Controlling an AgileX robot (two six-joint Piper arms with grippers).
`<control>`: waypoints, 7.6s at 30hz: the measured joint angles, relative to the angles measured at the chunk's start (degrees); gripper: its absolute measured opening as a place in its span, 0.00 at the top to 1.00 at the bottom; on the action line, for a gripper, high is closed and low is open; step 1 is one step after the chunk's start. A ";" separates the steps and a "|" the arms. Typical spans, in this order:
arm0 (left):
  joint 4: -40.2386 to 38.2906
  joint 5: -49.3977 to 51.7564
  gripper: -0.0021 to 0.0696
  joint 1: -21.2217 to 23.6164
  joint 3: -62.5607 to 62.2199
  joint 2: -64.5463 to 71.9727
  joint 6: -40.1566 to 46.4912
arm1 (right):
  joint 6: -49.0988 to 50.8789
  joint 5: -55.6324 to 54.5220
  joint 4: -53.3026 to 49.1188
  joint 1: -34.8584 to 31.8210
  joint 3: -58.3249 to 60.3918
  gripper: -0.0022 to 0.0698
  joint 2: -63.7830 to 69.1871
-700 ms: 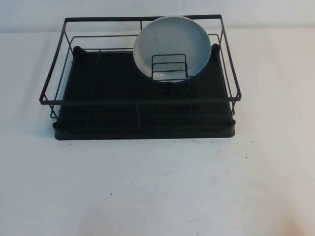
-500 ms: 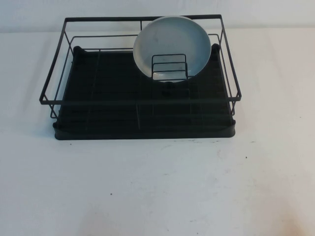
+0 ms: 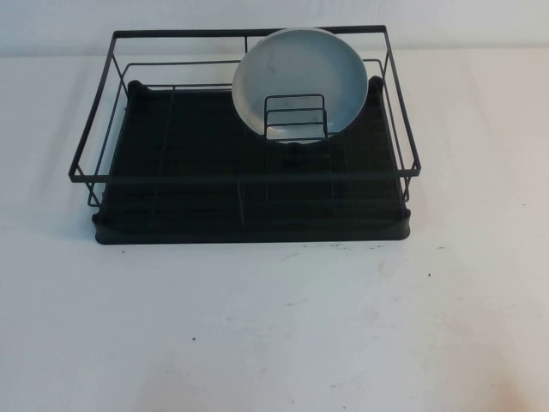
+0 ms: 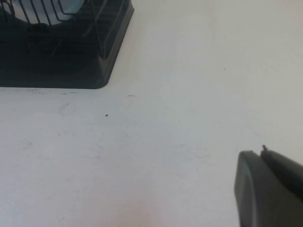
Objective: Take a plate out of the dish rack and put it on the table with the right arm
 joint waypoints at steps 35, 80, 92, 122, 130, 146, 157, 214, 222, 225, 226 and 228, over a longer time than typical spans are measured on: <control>0.00 0.00 0.98 0.00 0.00 0.00 0.00 | -0.12 -10.83 40.40 0.00 0.00 1.00 0.00; 0.00 0.00 0.98 0.00 0.00 0.00 0.00 | -28.35 14.90 34.23 9.53 -95.64 0.99 107.53; 0.00 0.00 0.98 0.00 0.00 0.00 0.00 | -34.61 18.48 31.78 13.59 -109.55 0.53 116.97; 0.00 0.00 0.98 0.00 0.00 0.00 0.00 | -53.97 6.77 33.85 14.09 -109.93 0.44 123.19; 0.00 0.00 0.98 0.00 0.00 0.00 0.00 | -54.05 5.97 34.81 14.09 -110.62 0.46 125.66; 0.00 0.00 0.98 0.00 0.00 0.00 0.00 | -54.10 4.94 36.31 14.09 -111.26 0.85 126.39; 0.00 0.00 0.98 0.00 0.00 0.00 0.00 | -54.10 6.16 36.31 14.09 -111.26 0.95 124.07; 0.00 0.00 0.98 0.00 0.00 0.00 0.00 | 16.63 22.26 -0.36 30.84 -66.92 0.98 83.36; 0.00 0.00 0.98 0.00 0.00 0.00 0.00 | 24.82 12.63 0.40 31.66 -61.15 0.98 90.64; 0.00 0.00 0.98 0.00 0.00 0.00 0.00 | 25.18 10.63 0.63 31.66 -61.15 0.98 94.13; 0.00 0.00 0.98 0.00 0.00 0.00 0.00 | 25.26 9.97 0.66 31.66 -61.15 0.98 95.33; 0.00 0.00 0.98 0.00 0.00 0.00 0.00 | 25.26 8.92 0.76 31.66 -61.15 0.98 97.35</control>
